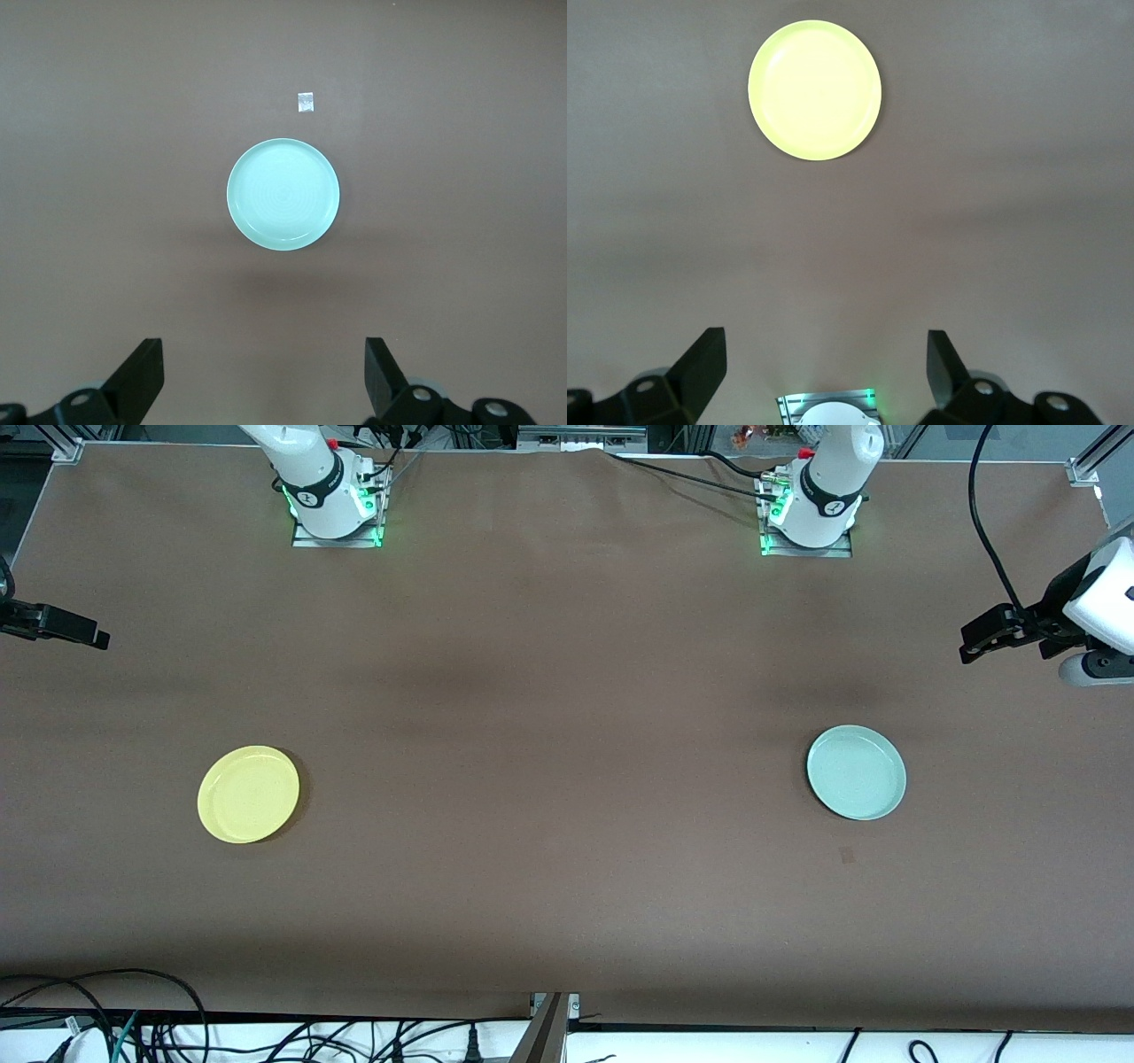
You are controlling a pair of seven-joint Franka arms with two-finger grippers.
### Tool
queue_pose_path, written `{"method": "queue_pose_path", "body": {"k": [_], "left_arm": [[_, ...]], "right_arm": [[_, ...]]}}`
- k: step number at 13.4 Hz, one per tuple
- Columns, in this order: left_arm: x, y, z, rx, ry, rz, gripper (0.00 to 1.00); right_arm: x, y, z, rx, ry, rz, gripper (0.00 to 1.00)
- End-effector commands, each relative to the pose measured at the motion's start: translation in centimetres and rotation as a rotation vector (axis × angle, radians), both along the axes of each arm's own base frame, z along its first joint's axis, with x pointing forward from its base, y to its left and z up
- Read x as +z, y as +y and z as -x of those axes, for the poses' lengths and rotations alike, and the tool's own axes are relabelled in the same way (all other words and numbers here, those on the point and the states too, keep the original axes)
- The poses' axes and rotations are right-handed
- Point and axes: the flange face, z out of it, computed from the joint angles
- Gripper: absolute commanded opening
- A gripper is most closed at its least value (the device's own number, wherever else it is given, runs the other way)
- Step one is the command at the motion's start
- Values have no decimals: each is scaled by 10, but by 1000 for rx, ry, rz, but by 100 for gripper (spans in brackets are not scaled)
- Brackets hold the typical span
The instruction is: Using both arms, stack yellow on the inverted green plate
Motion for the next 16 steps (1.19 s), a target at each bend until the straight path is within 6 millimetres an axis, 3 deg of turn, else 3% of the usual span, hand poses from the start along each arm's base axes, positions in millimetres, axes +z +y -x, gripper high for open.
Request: {"method": "queue_pose_path", "body": {"k": [1,7,16], "left_arm": [[1,-4,-8,-14,-8,9,100],[-3,-20,-7,-33,7,44,100],[-14,-11,-9,-27,34,31,100]], "right_arm": [[6,1,2,-5,3,7,100],[6,0,2,-7,3,8,100],[5,1,3,-6,9,6,100]]}}
